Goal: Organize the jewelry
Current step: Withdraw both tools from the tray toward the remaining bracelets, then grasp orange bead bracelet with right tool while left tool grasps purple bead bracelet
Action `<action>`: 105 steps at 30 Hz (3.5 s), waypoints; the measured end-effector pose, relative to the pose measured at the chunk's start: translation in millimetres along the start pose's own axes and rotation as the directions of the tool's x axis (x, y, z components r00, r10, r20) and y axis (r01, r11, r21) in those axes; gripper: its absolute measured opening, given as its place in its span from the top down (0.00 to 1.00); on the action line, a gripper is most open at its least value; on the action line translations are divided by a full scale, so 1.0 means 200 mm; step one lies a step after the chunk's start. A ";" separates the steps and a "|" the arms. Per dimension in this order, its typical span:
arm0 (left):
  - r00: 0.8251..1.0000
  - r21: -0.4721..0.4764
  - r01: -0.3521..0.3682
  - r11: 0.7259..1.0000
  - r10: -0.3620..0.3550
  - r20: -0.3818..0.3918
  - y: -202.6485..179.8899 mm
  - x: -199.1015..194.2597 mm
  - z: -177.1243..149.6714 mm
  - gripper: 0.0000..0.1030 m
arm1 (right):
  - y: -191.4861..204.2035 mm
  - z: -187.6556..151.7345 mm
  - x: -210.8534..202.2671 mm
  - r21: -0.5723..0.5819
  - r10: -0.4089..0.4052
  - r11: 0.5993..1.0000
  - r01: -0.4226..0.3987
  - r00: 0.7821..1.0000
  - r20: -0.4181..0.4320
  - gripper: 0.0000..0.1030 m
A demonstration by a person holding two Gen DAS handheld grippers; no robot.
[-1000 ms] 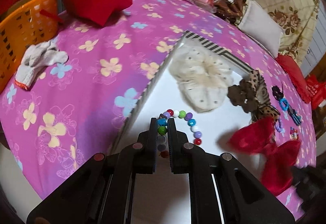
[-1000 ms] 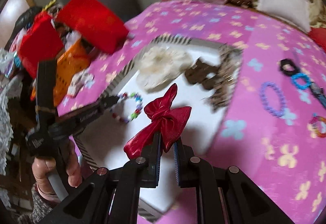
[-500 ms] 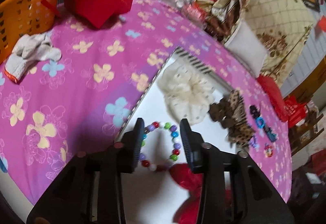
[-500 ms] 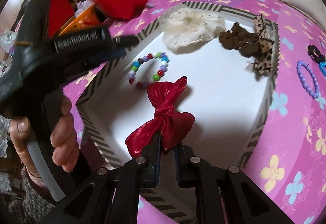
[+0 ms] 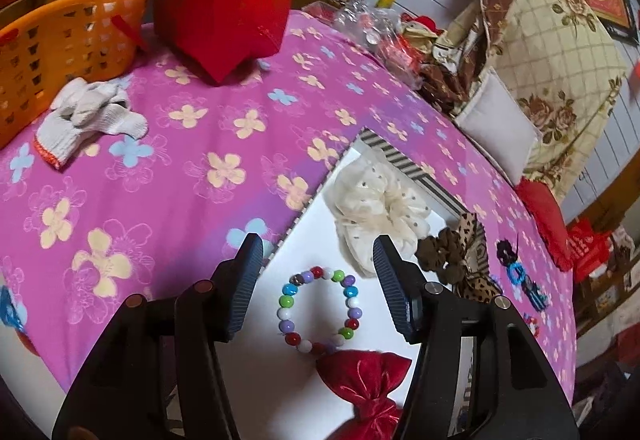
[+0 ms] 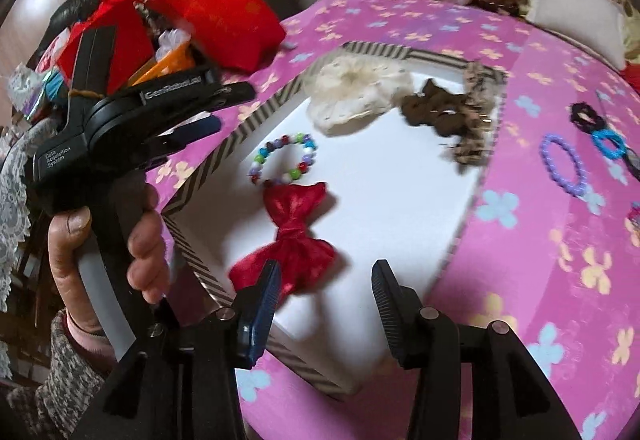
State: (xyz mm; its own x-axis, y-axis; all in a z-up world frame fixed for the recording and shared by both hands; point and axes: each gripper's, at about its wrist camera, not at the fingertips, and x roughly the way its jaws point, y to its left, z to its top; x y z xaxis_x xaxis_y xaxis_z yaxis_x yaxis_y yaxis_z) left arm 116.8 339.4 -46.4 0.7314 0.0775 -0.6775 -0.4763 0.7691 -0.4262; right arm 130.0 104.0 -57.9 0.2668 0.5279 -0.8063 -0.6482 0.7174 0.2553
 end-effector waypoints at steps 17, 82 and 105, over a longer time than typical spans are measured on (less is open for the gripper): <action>0.990 0.154 -0.139 0.978 0.139 0.007 -0.30 -0.10 -0.19 0.44 | -0.56 -0.33 -0.50 0.267 -0.163 0.955 0.131 0.981 0.102 0.56; 0.959 0.587 0.000 0.810 0.165 -0.228 -1.43 0.79 -0.49 0.65 | -1.56 0.00 -0.27 0.384 -0.519 0.801 0.460 0.852 0.063 0.86; 0.957 0.390 0.257 0.884 -0.176 -0.232 -1.12 0.16 -0.20 0.92 | -1.00 0.05 -0.59 0.262 -0.463 0.874 0.410 0.865 0.192 0.92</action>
State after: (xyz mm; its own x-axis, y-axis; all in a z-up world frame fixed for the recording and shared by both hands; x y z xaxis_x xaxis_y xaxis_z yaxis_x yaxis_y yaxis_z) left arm 226.5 143.9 3.8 0.6700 -0.2085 -0.7125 -0.0429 0.9473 -0.3175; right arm 235.3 -97.2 -9.0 0.6684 0.2116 -0.7131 -0.2703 0.9622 0.0322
